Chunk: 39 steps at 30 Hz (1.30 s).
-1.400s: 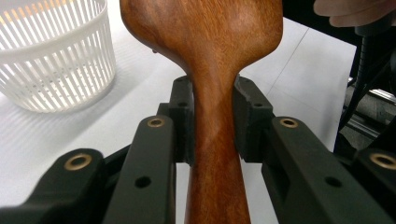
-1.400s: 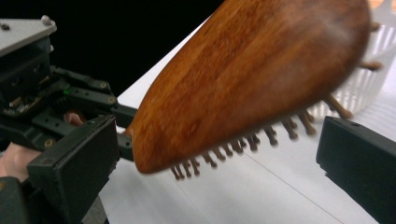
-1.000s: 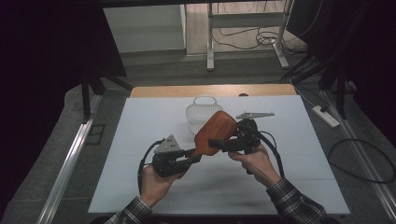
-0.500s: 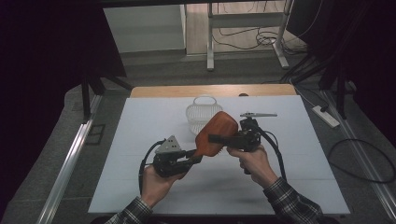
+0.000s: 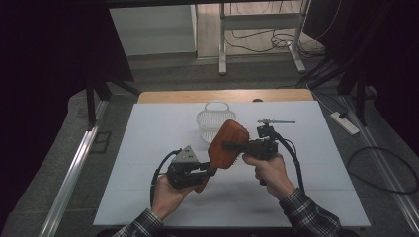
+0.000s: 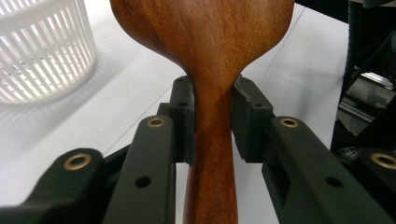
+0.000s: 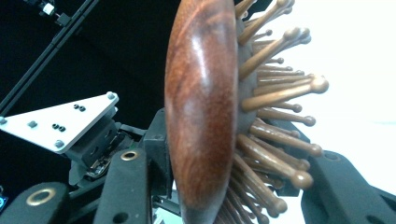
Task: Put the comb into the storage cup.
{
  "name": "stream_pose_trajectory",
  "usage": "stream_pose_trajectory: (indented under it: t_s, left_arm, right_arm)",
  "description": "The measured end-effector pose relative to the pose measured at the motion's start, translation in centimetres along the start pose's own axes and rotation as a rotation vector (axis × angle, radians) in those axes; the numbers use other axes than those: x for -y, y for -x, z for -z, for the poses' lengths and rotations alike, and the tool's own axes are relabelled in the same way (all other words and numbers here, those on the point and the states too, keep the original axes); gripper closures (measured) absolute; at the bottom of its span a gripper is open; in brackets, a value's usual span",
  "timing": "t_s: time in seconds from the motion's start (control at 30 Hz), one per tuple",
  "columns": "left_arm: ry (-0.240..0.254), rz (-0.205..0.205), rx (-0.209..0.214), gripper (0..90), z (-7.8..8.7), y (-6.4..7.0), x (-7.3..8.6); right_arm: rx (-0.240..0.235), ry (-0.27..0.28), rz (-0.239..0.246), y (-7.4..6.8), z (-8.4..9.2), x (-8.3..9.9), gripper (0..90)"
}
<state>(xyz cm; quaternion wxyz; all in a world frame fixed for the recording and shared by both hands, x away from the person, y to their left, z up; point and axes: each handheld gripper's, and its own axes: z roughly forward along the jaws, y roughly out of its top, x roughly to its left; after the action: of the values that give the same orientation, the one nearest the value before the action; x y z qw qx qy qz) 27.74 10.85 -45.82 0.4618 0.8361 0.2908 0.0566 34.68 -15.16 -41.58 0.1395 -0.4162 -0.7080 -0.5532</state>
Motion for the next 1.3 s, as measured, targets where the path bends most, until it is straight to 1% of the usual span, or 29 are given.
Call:
stream_pose_trajectory:
  t_s: [0.17, 0.23, 0.27, 0.33, 0.37, 0.4, 0.53, 0.57, 0.6, 0.67, 0.7, 0.73, 0.77, 0.8, 0.87, 0.9, 0.93, 0.97, 1.0, 1.03, 1.07, 1.1, 1.2, 1.23, 1.27, 1.3]
  left_arm:
    - [0.004, 0.002, 0.005, 69.8, 0.0, -0.1, 0.0]
    - [0.008, 0.012, 0.014, 65.1, 0.1, -0.1, 0.0]
    - [0.006, 0.014, 0.015, 61.1, 0.1, -0.2, 0.0]
    - [0.004, 0.019, 0.016, 59.9, 0.1, -0.2, 0.1]
    - [0.002, 0.025, 0.017, 54.5, 0.1, -0.3, 0.1]
    - [0.002, 0.025, 0.017, 53.7, 0.1, -0.3, 0.1]
    - [-0.003, 0.029, 0.013, 43.5, 0.3, -0.5, 0.2]
    - [-0.003, 0.029, 0.003, 43.5, 0.4, -0.5, 0.3]
    - [-0.004, 0.043, 0.008, 35.3, 0.4, -0.8, 0.4]
    - [-0.001, 0.058, 0.019, 29.8, 0.5, -1.1, 0.5]
    - [-0.004, 0.067, 0.036, 26.6, 0.6, -1.3, 0.6]
    - [-0.004, 0.067, 0.036, 22.7, 0.6, -1.3, 0.6]
    - [-0.011, 0.083, 0.033, 20.2, 0.6, -1.5, 0.7]
    - [-0.016, 0.089, 0.044, 19.1, 0.7, -1.7, 0.8]
    - [-0.018, 0.097, 0.048, 14.9, 0.7, -1.8, 0.8]
    - [-0.018, 0.106, 0.049, 14.9, 0.8, -1.9, 0.9]
    - [-0.028, 0.115, 0.062, 12.9, 1.0, -2.2, 1.0]
    - [-0.028, 0.115, 0.062, 11.0, 1.0, -2.2, 1.0]
    - [-0.03, 0.122, 0.056, 11.0, 1.0, -2.3, 1.1]
    - [-0.036, 0.126, 0.067, 9.9, 1.1, -2.5, 1.4]
    - [-0.035, 0.128, 0.066, 8.6, 1.2, -2.6, 1.5]
    - [-0.03, 0.124, 0.06, 7.8, 1.3, -2.7, 1.6]
    - [-0.028, 0.123, 0.063, 5.2, 1.4, -2.7, 1.7]
    - [-0.025, 0.108, 0.051, 5.0, 1.5, -2.7, 1.8]
    - [-0.023, 0.093, 0.049, 4.8, 1.6, -2.6, 1.9]
    - [-0.025, 0.089, 0.053, 4.4, 1.6, -2.6, 1.9]
  right_arm:
    - [0.0, 0.003, -0.009, -0.1, 0.0, 0.1, 53.0]
    - [0.001, 0.006, 0.004, -0.1, -0.1, 0.1, 53.2]
    - [0.002, 0.004, 0.006, -0.2, -0.2, 0.2, 53.2]
    - [0.005, 0.004, 0.008, -0.3, -0.2, 0.2, 53.2]
    - [0.013, 0.003, 0.018, -0.3, -0.2, 0.3, 53.2]
    - [0.017, 0.006, 0.021, -0.4, -0.2, 0.3, 53.2]
    - [0.023, 0.005, 0.029, -0.3, -0.2, 0.2, 53.2]
    - [0.025, 0.008, 0.031, -0.3, -0.1, 0.2, 53.2]
    - [0.031, 0.01, 0.037, -0.3, -0.1, 0.2, 53.2]
    - [0.036, 0.012, 0.044, -0.3, 0.0, 0.2, 53.2]
    - [0.04, 0.014, 0.046, -0.3, 0.0, 0.1, 53.2]
    - [0.044, 0.016, 0.049, -0.3, 0.0, 0.1, 53.2]
    - [0.048, 0.017, 0.05, -0.2, 0.1, 0.1, 53.2]
    - [0.053, 0.02, 0.053, -0.2, 0.1, 0.1, 53.2]
    - [0.06, 0.022, 0.055, -0.2, 0.1, 0.1, 53.2]
    - [0.063, 0.022, 0.058, -0.2, 0.2, 0.0, 53.2]
    - [0.08, 0.028, 0.073, -0.3, 0.3, 0.0, 53.2]
    - [0.083, 0.029, 0.074, -0.3, 0.3, 0.0, 53.1]
    - [0.083, 0.029, 0.074, -0.3, 0.3, 0.0, 53.1]
    - [0.083, 0.036, 0.072, -0.3, 0.4, -0.1, 53.1]
    - [0.082, 0.037, 0.071, -0.3, 0.4, -0.1, 53.1]
    - [0.083, 0.04, 0.071, -0.3, 0.4, -0.1, 53.1]
    - [0.094, 0.044, 0.079, -0.3, 0.6, -0.3, 53.1]
    - [0.097, 0.047, 0.081, -0.4, 0.6, -0.3, 53.1]
    - [0.099, 0.05, 0.086, -0.4, 0.7, -0.4, 53.1]
    - [0.101, 0.049, 0.087, -0.4, 0.7, -0.4, 53.1]
